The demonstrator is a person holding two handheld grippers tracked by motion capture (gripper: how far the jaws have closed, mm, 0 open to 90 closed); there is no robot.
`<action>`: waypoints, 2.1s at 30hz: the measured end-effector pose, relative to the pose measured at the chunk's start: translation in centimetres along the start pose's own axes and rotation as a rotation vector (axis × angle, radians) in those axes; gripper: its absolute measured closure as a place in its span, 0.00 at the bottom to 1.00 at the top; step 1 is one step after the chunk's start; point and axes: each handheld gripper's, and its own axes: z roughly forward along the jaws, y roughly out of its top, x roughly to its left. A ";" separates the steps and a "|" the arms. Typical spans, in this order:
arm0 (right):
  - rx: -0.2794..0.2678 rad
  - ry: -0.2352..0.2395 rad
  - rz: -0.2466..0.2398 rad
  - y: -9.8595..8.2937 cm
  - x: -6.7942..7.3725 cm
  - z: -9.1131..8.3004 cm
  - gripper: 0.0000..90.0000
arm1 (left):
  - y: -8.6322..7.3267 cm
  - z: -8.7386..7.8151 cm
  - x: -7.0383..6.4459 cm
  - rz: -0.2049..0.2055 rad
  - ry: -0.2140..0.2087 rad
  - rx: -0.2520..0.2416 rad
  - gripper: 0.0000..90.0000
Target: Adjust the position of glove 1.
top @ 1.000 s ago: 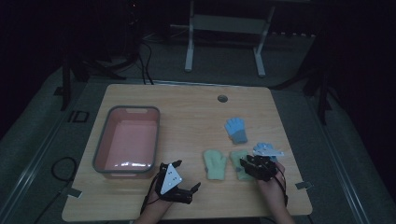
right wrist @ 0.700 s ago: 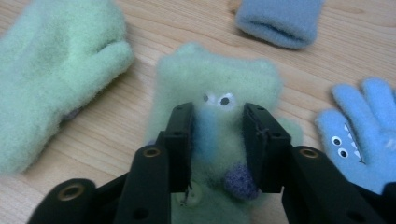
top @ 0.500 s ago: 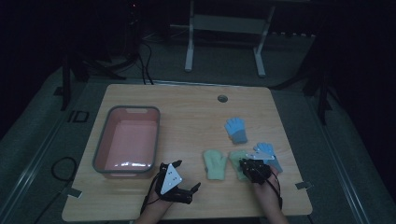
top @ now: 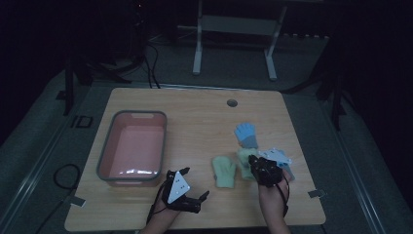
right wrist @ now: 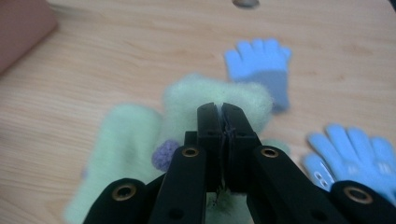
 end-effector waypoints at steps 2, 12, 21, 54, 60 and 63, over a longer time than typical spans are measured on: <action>-0.002 0.020 0.000 0.5 1.4 0.1 0.97 | 0.0 0.0 0.0 -0.002 0.003 -0.003 0.00; 0.020 0.065 -0.017 0.8 5.5 1.7 0.97 | 0.0 0.0 0.0 -0.003 0.003 -0.003 0.00; 0.066 0.060 0.004 -0.6 6.3 3.1 0.97 | 0.0 0.0 0.0 -0.003 0.002 -0.004 0.00; 0.119 0.293 -0.072 -0.7 3.0 4.7 0.28 | 0.0 0.0 -0.2 -0.002 0.015 0.001 0.00; 0.114 0.364 -0.139 -0.2 2.0 4.9 0.17 | 0.1 0.2 0.1 -0.030 0.013 0.017 0.00; 0.094 0.379 -0.190 0.0 1.3 4.9 0.17 | 0.2 0.5 0.0 -0.011 0.003 0.066 0.00</action>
